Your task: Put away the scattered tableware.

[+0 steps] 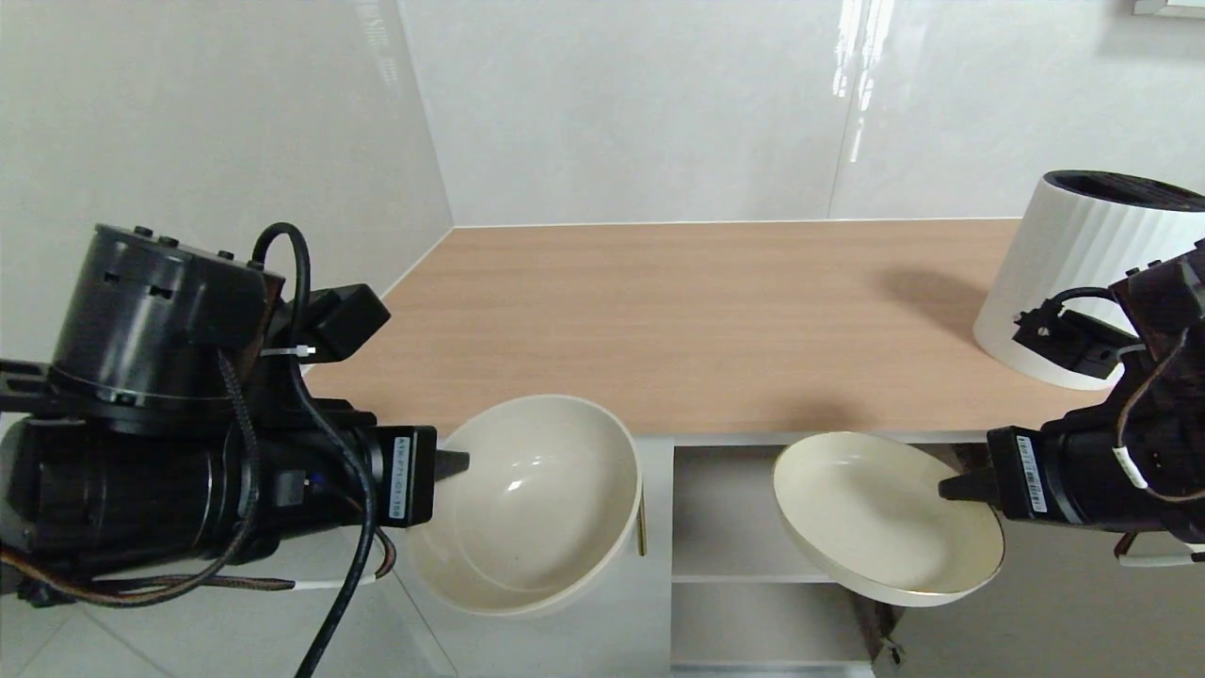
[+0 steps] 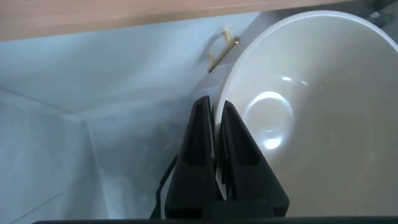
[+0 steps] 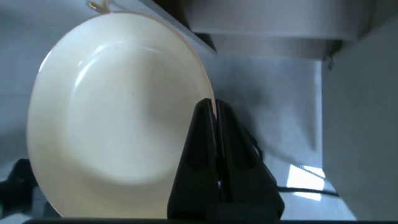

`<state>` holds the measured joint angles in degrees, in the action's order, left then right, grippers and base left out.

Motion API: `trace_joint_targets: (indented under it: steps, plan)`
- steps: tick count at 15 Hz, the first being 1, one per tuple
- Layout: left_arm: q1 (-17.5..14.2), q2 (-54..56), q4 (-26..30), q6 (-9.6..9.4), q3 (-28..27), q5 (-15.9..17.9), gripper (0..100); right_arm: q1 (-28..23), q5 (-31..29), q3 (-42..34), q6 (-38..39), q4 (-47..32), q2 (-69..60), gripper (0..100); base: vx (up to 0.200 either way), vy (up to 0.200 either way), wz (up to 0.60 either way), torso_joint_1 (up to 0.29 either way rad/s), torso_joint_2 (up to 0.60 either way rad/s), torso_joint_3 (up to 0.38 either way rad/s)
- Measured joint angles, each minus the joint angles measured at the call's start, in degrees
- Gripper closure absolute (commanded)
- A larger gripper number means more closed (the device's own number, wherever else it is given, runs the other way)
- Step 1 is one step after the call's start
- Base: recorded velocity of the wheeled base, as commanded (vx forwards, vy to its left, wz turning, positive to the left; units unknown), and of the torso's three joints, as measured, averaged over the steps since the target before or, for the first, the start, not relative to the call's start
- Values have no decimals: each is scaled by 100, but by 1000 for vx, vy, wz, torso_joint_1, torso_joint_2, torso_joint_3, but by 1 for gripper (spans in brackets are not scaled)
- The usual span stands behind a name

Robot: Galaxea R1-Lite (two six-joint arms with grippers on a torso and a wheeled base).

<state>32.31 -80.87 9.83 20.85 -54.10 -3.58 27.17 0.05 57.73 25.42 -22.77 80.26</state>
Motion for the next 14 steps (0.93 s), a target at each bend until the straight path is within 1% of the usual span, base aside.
trace_joint_targets:
  steps: [2,5,10,13,14]
  plan:
    - [41,-29,-33,-2,83,4,100,0,-128,-63,-13,2,20,100,-200,0,0,-12,-7,12]
    - [55,-49,-33,-2,110,0,100,-5,-152,-137,-21,6,144,100,-200,0,0,5,2,4]
    - [55,-63,-44,-38,157,-2,100,0,-150,-158,-13,50,282,100,0,0,0,0,0,0]
    - [62,-96,-52,-40,162,-7,100,-5,-157,-265,-2,472,355,100,0,0,0,0,0,0]
    - [60,-104,-57,-40,162,-7,100,-5,-182,-355,-5,742,369,100,0,0,0,0,0,0]
